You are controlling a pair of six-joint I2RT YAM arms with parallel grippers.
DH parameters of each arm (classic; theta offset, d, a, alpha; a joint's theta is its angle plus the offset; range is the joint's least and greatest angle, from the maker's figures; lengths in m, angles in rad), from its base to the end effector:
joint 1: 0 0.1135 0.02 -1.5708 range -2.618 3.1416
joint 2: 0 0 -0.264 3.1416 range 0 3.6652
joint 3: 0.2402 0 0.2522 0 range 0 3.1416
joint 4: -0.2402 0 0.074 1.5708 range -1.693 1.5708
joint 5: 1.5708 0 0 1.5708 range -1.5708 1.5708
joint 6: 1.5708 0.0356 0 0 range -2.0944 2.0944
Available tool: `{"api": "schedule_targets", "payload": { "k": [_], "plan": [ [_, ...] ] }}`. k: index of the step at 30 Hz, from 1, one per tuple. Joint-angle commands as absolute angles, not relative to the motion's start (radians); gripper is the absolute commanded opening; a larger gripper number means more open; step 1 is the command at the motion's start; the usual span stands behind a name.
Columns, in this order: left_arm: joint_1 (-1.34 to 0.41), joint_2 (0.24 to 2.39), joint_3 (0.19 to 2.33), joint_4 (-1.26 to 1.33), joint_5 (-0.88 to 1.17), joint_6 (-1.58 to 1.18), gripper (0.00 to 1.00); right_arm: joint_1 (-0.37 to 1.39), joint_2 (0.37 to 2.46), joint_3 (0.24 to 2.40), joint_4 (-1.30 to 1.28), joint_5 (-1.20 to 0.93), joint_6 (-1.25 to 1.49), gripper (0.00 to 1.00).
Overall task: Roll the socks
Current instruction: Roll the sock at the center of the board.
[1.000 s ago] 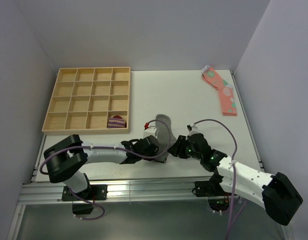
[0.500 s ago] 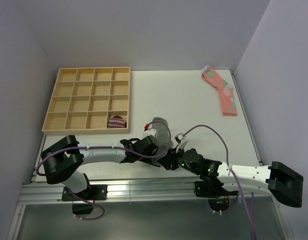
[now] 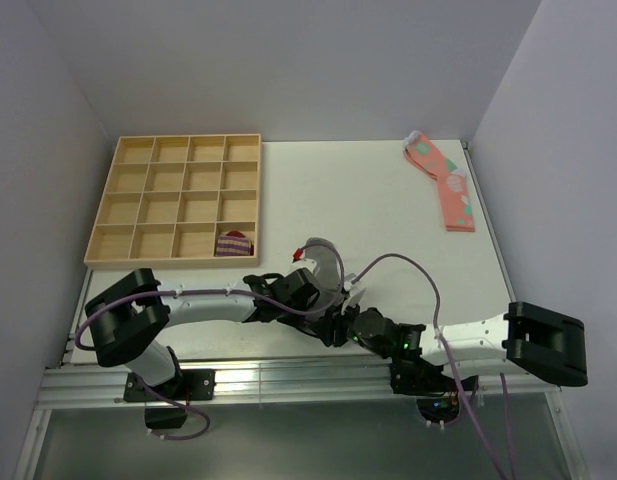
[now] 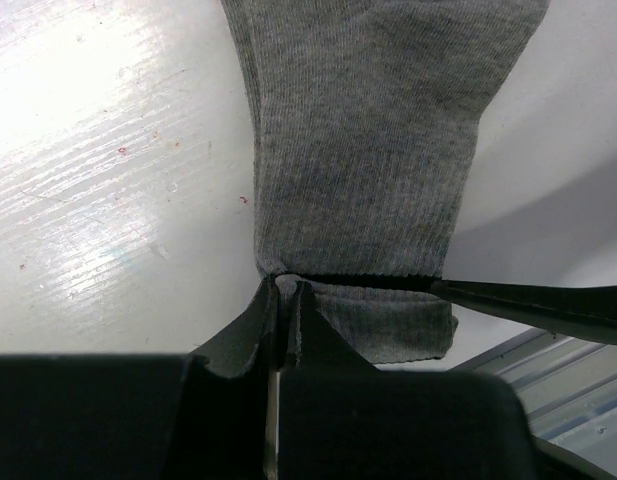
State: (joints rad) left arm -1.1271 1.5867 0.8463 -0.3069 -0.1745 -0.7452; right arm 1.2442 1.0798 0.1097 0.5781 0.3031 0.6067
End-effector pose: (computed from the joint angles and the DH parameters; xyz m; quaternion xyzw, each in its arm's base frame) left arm 0.1344 -0.2683 0.1621 0.1605 0.9491 -0.1577 0.2206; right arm 0.0689 0.1702 0.1369 -0.1778 0.8067 0.3635 0.4308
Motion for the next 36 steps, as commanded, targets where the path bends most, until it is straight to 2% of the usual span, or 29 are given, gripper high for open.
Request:
{"api": "schedule_targets", "payload": {
  "k": [1, 15, 26, 36],
  "plan": [
    [-1.124, 1.614, 0.867, -0.362, -0.133, -0.721, 0.00, 1.269, 1.100, 0.114, 0.666, 0.350, 0.575, 0.46],
    [-1.118, 1.640, 0.884, -0.354, -0.118, -0.721, 0.00, 1.327, 1.224, 0.118, 0.729, 0.377, 0.600, 0.45],
    [-1.115, 1.654, 0.887, -0.351, -0.104, -0.716, 0.00, 1.356, 1.310, 0.138, 0.738, 0.405, 0.612, 0.51],
    [-1.109, 1.652, 0.879, -0.354, -0.089, -0.710, 0.00, 1.404, 1.399, 0.167, 0.698, 0.474, 0.647, 0.48]
  ]
}}
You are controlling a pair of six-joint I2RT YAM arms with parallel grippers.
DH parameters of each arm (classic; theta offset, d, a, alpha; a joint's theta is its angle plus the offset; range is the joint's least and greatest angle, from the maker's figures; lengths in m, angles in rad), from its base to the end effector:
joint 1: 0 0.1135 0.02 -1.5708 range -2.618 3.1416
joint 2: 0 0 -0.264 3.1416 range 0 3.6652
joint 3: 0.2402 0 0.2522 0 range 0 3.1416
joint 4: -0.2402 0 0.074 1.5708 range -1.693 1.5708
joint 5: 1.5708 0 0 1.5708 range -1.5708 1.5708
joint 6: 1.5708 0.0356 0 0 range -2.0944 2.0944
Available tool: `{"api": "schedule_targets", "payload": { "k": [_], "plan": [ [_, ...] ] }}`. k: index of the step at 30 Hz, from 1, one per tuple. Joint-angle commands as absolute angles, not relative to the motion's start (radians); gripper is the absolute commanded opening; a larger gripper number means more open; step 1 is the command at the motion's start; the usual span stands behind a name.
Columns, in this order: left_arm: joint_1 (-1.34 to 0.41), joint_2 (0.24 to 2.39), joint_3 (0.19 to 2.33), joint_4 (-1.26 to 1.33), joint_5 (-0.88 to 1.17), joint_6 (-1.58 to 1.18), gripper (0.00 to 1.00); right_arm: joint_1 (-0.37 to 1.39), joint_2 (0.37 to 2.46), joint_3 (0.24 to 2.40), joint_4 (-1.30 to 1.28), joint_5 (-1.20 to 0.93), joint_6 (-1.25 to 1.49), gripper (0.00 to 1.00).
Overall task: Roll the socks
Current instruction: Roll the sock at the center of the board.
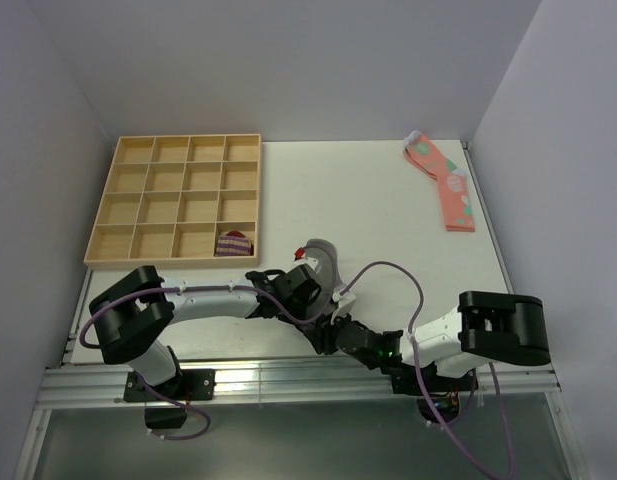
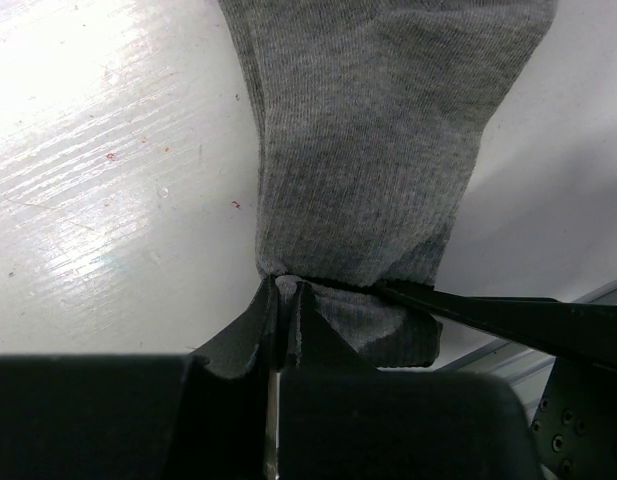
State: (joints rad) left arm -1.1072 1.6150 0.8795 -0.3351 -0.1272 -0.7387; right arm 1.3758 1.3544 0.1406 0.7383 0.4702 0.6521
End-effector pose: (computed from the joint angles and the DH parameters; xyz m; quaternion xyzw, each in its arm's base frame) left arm 0.1409 -0.2717 0.1615 0.1617 0.9534 -0.1598 0.1982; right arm 0.0544 0.1922 0.1144 -0.1805 0.8194 0.3248 0.4364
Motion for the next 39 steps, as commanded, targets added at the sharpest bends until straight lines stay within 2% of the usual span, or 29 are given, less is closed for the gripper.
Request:
{"api": "schedule_targets", "payload": {
  "k": [1, 6, 10, 11, 15, 22, 28, 34, 39],
  "plan": [
    [-1.108, 1.652, 0.877, -0.356, -0.087, -0.712, 0.00, 1.405, 1.407, 0.161, 0.706, 0.477, 0.659, 0.45],
    [-1.100, 1.643, 0.861, -0.334, -0.058, -0.715, 0.00, 1.411, 1.457, 0.150, 0.724, 0.491, 0.699, 0.43],
    [-1.092, 1.631, 0.842, -0.305, -0.040, -0.719, 0.00, 1.414, 1.488, 0.141, 0.736, 0.500, 0.729, 0.36],
    [-1.091, 1.632, 0.838, -0.301, -0.038, -0.726, 0.00, 1.413, 1.499, 0.143, 0.733, 0.502, 0.742, 0.31],
    [-1.078, 1.628, 0.809, -0.275, -0.035, -0.742, 0.01, 1.413, 1.511, 0.137, 0.730, 0.508, 0.781, 0.27],
    [-1.065, 1.574, 0.736, -0.187, -0.052, -0.810, 0.28, 1.414, 1.488, 0.091, 0.710, 0.491, 0.880, 0.27],
    [-1.048, 1.497, 0.657, -0.084, -0.083, -0.888, 0.43, 1.385, 1.411, 0.069, 0.641, 0.428, 0.940, 0.27],
    [-1.032, 1.365, 0.556, -0.008, -0.164, -0.927, 0.47, 1.295, 1.287, 0.008, 0.634, 0.276, 0.988, 0.27],
    [-1.031, 1.292, 0.476, 0.185, -0.138, -0.891, 0.50, 1.229, 1.207, 0.028, 0.571, 0.157, 0.956, 0.27]
  ]
}}
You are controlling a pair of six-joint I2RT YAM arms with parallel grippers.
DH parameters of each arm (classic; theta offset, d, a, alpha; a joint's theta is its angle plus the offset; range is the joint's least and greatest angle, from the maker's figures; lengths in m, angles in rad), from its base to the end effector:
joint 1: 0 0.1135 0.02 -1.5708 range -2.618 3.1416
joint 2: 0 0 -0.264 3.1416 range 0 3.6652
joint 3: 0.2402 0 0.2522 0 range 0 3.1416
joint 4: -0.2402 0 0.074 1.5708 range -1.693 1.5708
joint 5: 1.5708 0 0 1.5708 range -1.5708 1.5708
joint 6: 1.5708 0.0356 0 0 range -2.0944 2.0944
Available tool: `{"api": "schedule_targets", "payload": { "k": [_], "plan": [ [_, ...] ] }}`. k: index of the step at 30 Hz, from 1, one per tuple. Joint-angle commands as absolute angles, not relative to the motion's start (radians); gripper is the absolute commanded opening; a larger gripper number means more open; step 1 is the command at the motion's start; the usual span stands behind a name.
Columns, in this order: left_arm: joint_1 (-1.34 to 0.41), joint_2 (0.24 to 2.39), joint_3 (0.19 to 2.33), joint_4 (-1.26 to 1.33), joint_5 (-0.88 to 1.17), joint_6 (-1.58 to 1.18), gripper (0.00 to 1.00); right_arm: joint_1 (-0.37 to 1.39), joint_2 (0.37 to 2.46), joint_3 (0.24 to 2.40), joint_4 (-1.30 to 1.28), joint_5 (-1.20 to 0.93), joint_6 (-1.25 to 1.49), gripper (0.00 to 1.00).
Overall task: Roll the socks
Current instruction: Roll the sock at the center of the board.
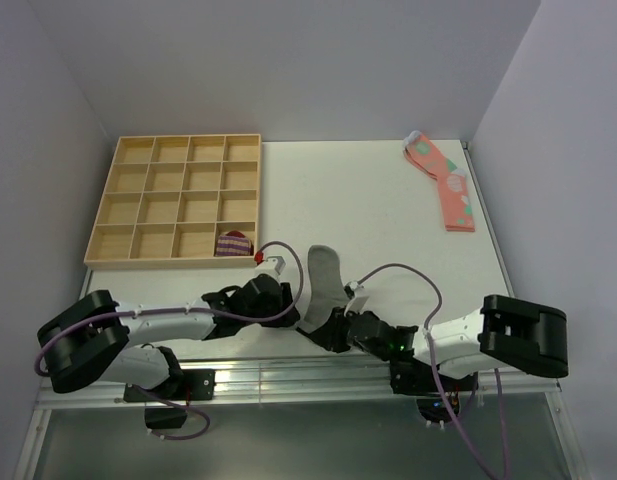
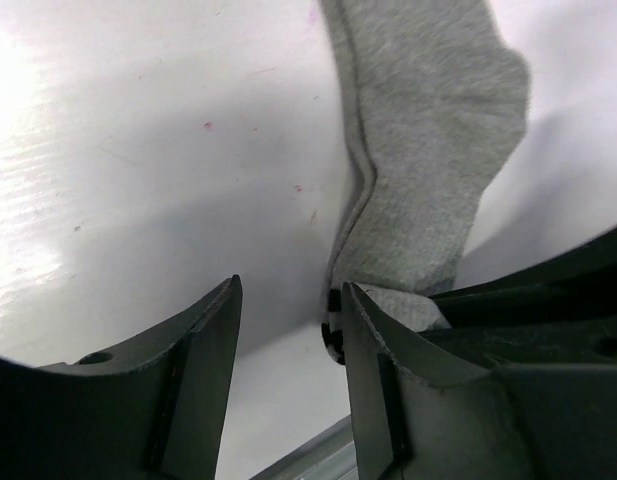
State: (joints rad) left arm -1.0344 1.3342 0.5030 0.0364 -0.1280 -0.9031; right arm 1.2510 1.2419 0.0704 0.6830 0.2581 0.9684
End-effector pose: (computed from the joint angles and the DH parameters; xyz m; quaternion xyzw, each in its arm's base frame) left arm 0.1287 -0.2075 0.1516 0.0365 0.9234 -0.2777 0.2626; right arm 0.0655 0.1689 0.1101 -0.0541 0.8509 0.4084 0.3261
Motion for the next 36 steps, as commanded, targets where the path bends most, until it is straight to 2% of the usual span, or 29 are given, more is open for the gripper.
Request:
{"api": "schedule_targets", "payload": {
  "k": [1, 10, 19, 27, 36],
  "plan": [
    [-1.029, 1.286, 0.454, 0.234, -0.134, -0.888, 0.50, 1.214, 1.197, 0.035, 0.554, 0.129, 0.951, 0.27],
    [-1.022, 1.252, 0.358, 0.411, -0.041, -0.930, 0.51, 1.048, 1.114, 0.049, 0.454, -0.074, 0.962, 0.27],
    [-1.025, 1.174, 0.220, 0.693, 0.028, -0.822, 0.51, 0.908, 1.206, 0.044, 0.480, -0.271, 1.014, 0.27],
    [-1.074, 1.253, 0.206, 0.776, 0.005, -0.736, 0.49, 0.809, 1.325, 0.055, 0.564, -0.413, 1.043, 0.25],
    [-1.121, 1.351, 0.150, 1.002, 0.005, -0.641, 0.49, 0.732, 1.396, 0.043, 0.612, -0.506, 1.034, 0.25]
  ]
}}
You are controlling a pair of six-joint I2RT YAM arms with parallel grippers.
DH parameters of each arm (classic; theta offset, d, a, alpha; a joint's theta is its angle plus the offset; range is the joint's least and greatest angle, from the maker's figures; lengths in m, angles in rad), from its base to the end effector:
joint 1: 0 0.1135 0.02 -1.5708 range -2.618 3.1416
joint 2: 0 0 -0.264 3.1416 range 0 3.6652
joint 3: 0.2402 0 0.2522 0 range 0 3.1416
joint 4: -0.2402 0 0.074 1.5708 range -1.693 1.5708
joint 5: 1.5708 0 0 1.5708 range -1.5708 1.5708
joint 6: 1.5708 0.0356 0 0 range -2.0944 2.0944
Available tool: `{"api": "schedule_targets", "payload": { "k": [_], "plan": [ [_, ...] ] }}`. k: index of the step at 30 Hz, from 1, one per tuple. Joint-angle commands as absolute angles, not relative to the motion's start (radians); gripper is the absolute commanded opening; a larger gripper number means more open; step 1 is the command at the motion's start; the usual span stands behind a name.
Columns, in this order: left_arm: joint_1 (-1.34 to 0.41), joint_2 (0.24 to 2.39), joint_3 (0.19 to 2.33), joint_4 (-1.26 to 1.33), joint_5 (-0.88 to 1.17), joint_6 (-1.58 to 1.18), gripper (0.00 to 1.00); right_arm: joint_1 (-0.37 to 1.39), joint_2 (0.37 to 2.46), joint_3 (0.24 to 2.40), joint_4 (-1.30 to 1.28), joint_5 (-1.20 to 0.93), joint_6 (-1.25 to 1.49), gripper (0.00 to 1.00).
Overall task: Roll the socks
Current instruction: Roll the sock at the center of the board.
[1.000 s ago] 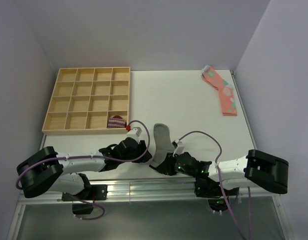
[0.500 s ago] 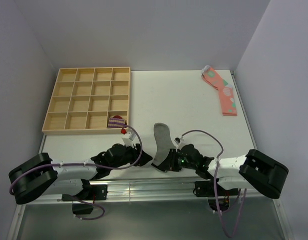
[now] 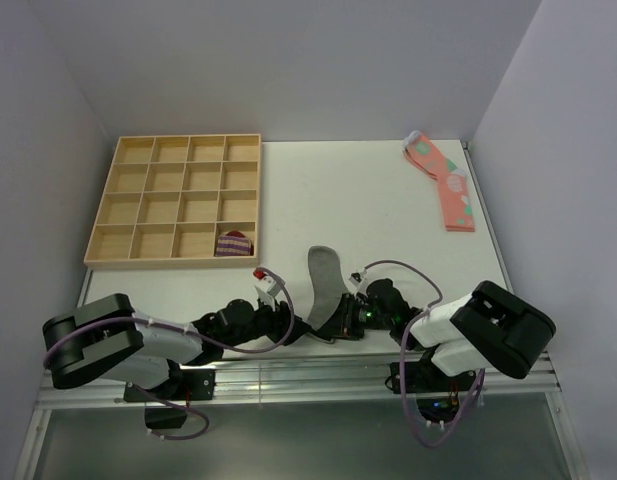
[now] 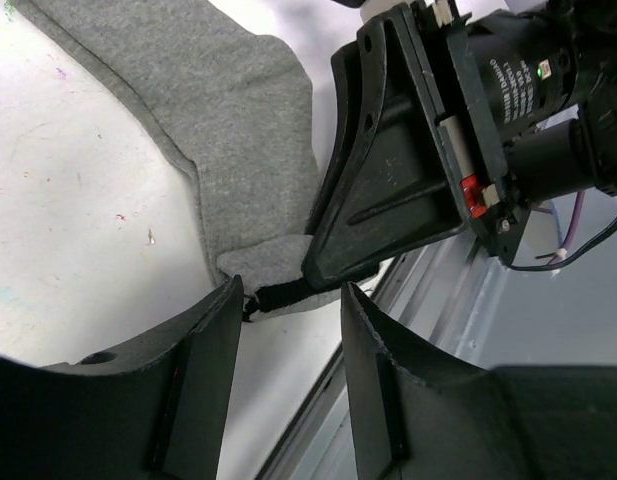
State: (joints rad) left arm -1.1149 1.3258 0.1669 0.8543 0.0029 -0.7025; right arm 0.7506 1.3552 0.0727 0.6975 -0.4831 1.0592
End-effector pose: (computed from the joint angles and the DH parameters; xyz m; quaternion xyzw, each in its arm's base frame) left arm 0.0939 -0.1918 0.1363 0.1659 0.7889 -0.4674 0.3628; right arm 0.1194 0.1340 0.0953 0.0196 0.8626 0.4915 0.1181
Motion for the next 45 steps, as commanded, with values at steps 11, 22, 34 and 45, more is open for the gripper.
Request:
{"api": "schedule_targets", "payload": {
  "k": [11, 22, 34, 45],
  "plan": [
    [-1.120, 1.525, 0.163, 1.189, 0.031, -0.569, 0.47, 0.684, 1.434, 0.055, 0.595, -0.571, 1.006, 0.24],
    [-1.120, 1.580, 0.161, 1.232, 0.118, -0.549, 0.46, 0.653, 1.439, 0.064, 0.552, -0.580, 0.982, 0.24],
    [-1.120, 1.614, 0.202, 1.169, 0.089, -0.518, 0.40, 0.646, 1.422, 0.068, 0.541, -0.587, 0.977, 0.24],
    [-1.123, 1.654, 0.259, 1.089, 0.081, -0.518, 0.12, 0.641, 1.359, 0.080, 0.466, -0.552, 0.940, 0.25]
  ]
}}
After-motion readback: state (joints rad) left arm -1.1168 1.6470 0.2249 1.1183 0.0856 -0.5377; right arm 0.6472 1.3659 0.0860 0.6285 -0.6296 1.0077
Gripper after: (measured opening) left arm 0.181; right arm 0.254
